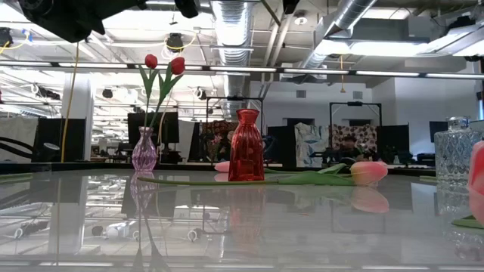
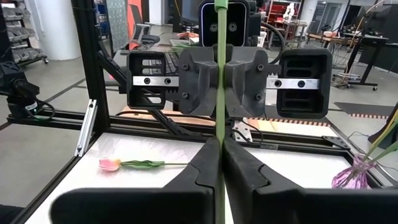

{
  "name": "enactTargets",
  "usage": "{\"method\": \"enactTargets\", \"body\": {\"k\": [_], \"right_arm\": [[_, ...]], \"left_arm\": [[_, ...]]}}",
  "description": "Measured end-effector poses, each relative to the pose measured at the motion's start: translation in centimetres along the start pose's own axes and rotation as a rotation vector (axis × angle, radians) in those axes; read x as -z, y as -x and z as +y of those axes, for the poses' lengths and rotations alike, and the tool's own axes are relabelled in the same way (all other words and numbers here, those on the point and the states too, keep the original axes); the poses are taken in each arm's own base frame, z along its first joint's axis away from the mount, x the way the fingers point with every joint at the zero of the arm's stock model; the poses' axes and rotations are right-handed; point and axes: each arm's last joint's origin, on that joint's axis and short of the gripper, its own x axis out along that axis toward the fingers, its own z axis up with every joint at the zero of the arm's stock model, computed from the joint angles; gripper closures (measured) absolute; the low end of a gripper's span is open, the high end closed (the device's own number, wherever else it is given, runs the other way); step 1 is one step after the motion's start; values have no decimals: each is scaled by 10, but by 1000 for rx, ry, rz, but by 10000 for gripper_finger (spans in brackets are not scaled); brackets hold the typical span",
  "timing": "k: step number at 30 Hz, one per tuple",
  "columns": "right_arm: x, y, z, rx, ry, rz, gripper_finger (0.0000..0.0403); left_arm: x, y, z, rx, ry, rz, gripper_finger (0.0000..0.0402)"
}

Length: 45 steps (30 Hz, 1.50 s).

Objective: Sort flowers into vase by color
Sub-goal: Put the top left pink-orange tulip into the red vase

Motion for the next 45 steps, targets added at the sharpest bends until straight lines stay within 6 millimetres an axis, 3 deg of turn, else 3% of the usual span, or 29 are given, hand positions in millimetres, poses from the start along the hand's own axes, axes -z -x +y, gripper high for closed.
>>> {"method": "enactTargets", "body": {"k": [9,22,31,37,45], "right_arm": [[3,0,0,-5,20,32,310],[-4,18,-19,19,35,116,150],[7,30,-32,53,13,295,142],[8,35,-44,90,6,328,143],[8,35,-49,109,-16,333,143]], "left_arm": [[1,0,5,-27,19,5,401],[6,1,9,-134,34,91,401],[-8,9,21,-271,68,289,401],[-11,-2,33,-317,79,509,401],[-9,-7,34,-308,79,546,401]]}}
